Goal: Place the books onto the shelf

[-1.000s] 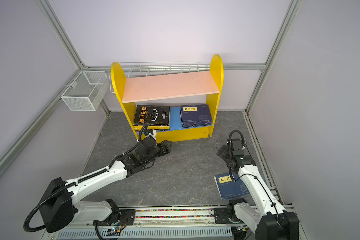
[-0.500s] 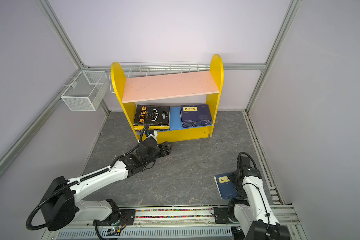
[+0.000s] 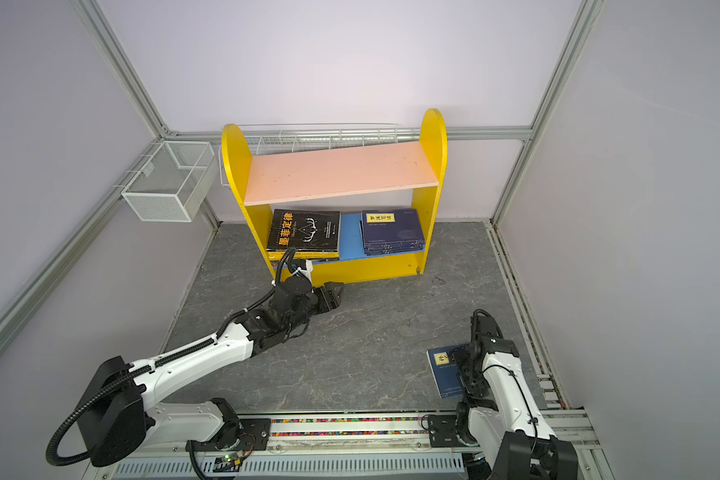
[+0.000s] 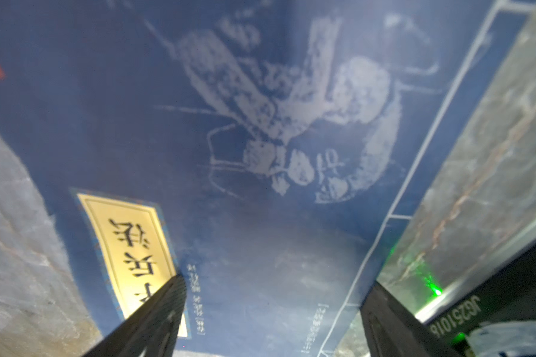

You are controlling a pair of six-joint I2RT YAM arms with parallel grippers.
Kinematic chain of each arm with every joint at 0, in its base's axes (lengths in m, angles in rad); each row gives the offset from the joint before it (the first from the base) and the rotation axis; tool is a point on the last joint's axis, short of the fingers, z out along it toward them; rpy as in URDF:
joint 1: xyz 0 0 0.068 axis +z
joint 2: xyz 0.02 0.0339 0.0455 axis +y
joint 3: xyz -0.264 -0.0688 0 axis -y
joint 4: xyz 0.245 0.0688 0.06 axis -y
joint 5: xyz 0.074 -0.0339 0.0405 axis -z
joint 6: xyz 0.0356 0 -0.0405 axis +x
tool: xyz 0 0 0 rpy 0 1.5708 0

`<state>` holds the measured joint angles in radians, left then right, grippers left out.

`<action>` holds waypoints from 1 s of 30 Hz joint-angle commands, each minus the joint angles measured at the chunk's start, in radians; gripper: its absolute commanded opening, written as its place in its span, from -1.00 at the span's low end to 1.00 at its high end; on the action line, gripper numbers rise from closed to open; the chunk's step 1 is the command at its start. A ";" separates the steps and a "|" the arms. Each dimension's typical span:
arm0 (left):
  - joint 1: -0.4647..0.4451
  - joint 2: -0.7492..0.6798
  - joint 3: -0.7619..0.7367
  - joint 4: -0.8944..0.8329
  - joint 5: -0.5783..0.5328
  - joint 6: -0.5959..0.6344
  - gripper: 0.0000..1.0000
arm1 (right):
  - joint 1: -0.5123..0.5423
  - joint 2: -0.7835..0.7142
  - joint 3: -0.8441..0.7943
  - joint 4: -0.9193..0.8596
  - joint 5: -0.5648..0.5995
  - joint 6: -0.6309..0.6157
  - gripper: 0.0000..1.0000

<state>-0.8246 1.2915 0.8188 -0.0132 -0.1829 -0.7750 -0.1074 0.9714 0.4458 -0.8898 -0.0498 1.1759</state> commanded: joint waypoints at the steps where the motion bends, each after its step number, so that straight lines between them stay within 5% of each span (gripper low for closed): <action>1: 0.003 -0.008 0.009 -0.013 -0.007 0.015 0.55 | 0.078 0.087 -0.061 0.271 -0.074 0.053 0.81; 14: 0.004 0.095 0.064 0.003 0.077 0.034 0.56 | 0.499 0.445 0.264 0.508 -0.092 -0.138 0.84; 22: -0.027 0.329 0.240 -0.015 0.215 0.108 0.55 | 0.433 0.351 0.222 0.396 0.001 -0.133 0.84; 30: -0.111 0.651 0.558 -0.043 0.279 0.223 0.54 | 0.211 0.307 0.063 0.420 -0.141 -0.115 0.82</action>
<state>-0.9123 1.8717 1.2903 -0.0364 0.0601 -0.6285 0.1455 1.2629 0.5816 -0.4252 -0.1425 1.0473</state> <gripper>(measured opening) 0.771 0.909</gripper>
